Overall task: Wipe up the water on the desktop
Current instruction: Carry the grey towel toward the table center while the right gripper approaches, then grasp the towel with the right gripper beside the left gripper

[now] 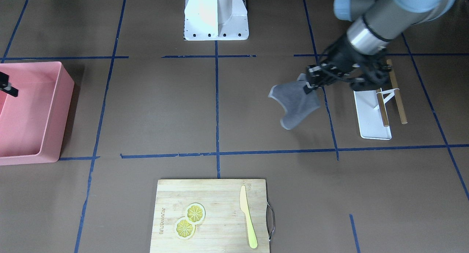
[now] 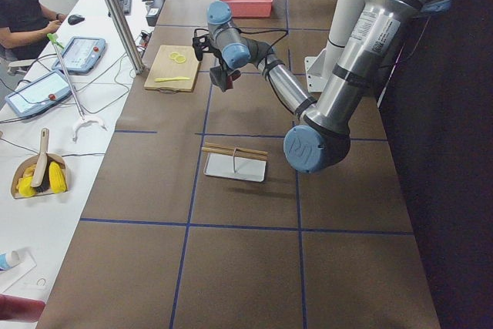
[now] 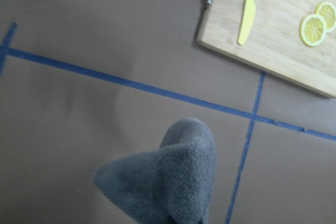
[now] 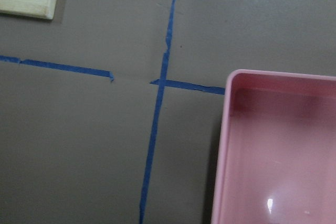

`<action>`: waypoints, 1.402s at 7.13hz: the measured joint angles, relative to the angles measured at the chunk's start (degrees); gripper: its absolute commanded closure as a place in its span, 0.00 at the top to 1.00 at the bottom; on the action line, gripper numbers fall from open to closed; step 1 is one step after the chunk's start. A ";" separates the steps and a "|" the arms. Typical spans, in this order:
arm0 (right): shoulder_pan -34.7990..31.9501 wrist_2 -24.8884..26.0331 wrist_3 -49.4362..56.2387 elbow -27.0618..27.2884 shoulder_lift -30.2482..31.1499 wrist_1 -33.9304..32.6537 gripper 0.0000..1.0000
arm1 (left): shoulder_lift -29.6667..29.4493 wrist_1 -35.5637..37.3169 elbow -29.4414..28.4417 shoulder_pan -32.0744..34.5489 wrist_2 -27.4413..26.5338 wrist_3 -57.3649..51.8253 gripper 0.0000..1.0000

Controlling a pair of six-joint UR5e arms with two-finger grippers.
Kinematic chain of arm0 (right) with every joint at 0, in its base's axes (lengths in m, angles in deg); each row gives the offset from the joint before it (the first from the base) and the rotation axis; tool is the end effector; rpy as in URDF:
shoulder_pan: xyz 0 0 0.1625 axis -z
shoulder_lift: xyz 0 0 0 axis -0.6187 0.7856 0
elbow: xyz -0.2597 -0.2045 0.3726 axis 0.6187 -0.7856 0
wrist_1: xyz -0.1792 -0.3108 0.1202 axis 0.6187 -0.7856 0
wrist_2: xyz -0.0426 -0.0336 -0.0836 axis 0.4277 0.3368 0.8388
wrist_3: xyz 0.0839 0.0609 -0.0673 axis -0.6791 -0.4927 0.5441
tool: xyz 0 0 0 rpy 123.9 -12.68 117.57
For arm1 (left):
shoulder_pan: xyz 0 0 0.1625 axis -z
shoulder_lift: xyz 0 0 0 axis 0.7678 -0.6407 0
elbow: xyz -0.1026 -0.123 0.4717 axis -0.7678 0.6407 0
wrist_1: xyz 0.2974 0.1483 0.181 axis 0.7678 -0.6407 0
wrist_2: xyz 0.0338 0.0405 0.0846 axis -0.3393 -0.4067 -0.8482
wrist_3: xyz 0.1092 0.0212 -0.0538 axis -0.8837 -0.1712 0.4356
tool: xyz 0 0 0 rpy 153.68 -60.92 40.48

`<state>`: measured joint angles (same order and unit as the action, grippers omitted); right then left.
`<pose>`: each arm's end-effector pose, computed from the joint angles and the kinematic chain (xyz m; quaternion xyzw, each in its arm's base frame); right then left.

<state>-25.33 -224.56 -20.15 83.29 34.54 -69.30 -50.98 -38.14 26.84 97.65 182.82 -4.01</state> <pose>-0.1843 -0.4688 0.4949 0.0495 -0.4696 -0.0461 0.8803 0.3915 -0.5133 0.2921 -0.0272 0.5373 -0.1210 0.8343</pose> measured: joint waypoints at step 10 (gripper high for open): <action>42.29 58.81 -27.25 7.21 -19.33 3.07 0.98 | -15.33 -0.16 -10.19 -8.11 -6.00 25.25 0.00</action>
<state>16.96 -165.75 -47.39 90.51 15.22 -66.23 -66.30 -38.30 16.64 89.54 176.82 21.23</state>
